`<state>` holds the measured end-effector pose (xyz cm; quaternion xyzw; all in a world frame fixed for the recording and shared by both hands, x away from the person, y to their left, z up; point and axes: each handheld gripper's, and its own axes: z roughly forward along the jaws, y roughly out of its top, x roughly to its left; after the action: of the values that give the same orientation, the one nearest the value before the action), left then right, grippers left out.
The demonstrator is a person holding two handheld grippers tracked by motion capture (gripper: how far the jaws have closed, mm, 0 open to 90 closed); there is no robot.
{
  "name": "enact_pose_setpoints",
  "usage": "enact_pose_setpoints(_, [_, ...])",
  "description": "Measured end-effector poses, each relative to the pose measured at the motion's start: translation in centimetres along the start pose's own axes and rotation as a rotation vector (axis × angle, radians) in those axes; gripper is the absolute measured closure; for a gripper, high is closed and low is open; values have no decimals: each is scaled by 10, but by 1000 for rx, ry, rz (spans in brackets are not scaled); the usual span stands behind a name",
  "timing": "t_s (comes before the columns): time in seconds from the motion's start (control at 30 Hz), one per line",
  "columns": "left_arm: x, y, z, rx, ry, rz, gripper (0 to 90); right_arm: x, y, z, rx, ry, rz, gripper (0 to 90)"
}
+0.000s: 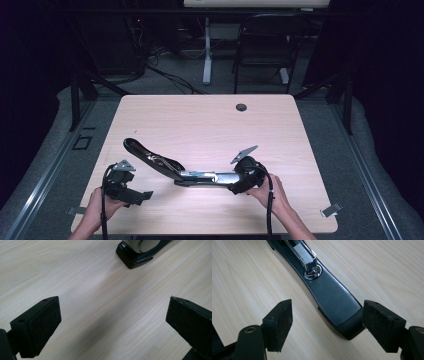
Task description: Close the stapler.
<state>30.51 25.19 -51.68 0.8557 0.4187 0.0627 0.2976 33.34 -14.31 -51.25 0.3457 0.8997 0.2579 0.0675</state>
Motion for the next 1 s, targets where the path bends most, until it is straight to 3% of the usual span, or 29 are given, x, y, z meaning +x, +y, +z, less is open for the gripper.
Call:
enact_pose_setpoints(0.27, [0,2,-6,-36,11,-15,1,7,-4,2,-16,-54,61,260])
enact_pose_setpoints(0.5, [0,5,-5,-42,14,-7,1,2,-5,4,6,-100,158,262])
enact_pose_setpoints(0.57, [0,6,-6,-46,15,-5,1,3,-2,2,0,-111,190,263])
enact_pose_setpoints(0.6, [0,7,-6,-49,14,-5,1,4,-2,3,-40,-118,217,264])
enact_pose_setpoints(0.63, [0,7,-6,-56,15,-6,1,4,1,-1,-20,-124,221,266])
enact_pose_setpoints(0.77, [-1,8,-6,-62,16,0,1,7,2,-2,-29,-207,274,275])
enact_pose_setpoints(0.83, [-1,8,-7,-63,13,3,1,9,2,-1,-30,-226,293,282])
enact_pose_setpoints(0.87, [-1,8,-7,-66,15,4,1,10,1,0,-54,-227,316,282])
enact_pose_setpoints(0.93, [-1,7,-8,-73,19,4,1,11,-4,4,-113,-181,371,286])
enact_pose_setpoints(1.0, [0,7,-10,-79,22,2,2,15,-10,10,-169,-175,397,302])
